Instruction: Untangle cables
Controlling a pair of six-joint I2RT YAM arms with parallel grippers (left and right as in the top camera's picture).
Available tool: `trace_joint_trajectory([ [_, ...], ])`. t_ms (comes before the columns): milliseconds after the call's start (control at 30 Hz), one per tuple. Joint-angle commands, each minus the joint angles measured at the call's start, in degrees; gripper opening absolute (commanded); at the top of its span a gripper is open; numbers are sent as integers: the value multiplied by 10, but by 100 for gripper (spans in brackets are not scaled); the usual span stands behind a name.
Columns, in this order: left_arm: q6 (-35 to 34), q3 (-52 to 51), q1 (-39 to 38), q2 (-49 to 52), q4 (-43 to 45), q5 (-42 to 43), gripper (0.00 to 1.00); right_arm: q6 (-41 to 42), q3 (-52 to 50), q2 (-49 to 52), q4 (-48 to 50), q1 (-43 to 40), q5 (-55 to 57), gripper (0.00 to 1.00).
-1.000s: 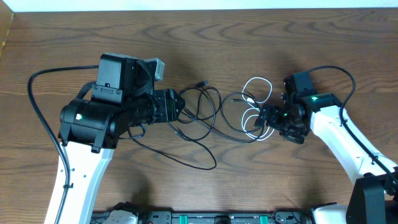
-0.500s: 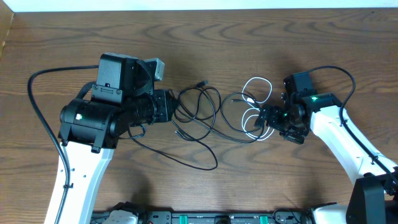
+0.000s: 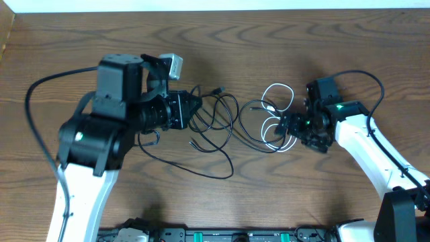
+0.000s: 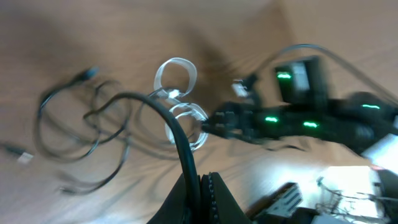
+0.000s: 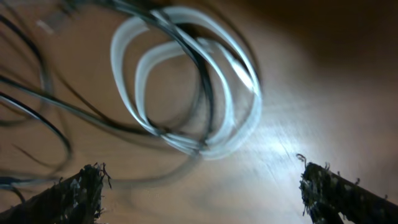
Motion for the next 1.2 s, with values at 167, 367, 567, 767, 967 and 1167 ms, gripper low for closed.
trace_joint_trajectory([
  [167,5,8,-2,-94,37,60,8,8,0,0,59,3,7,99],
  [367,-6,8,-2,-110,26,60,7,13,0,0,145,3,-88,99],
  [567,-8,8,-2,-109,11,49,7,-2,0,0,121,3,-210,99],
  [767,-8,8,-2,-109,2,47,8,-86,0,-6,96,3,-154,99],
  [967,-8,8,-2,-109,-7,21,8,-73,-10,-5,30,3,28,99],
  [1167,-8,7,-2,-105,-7,19,8,-73,-63,-5,35,3,29,98],
])
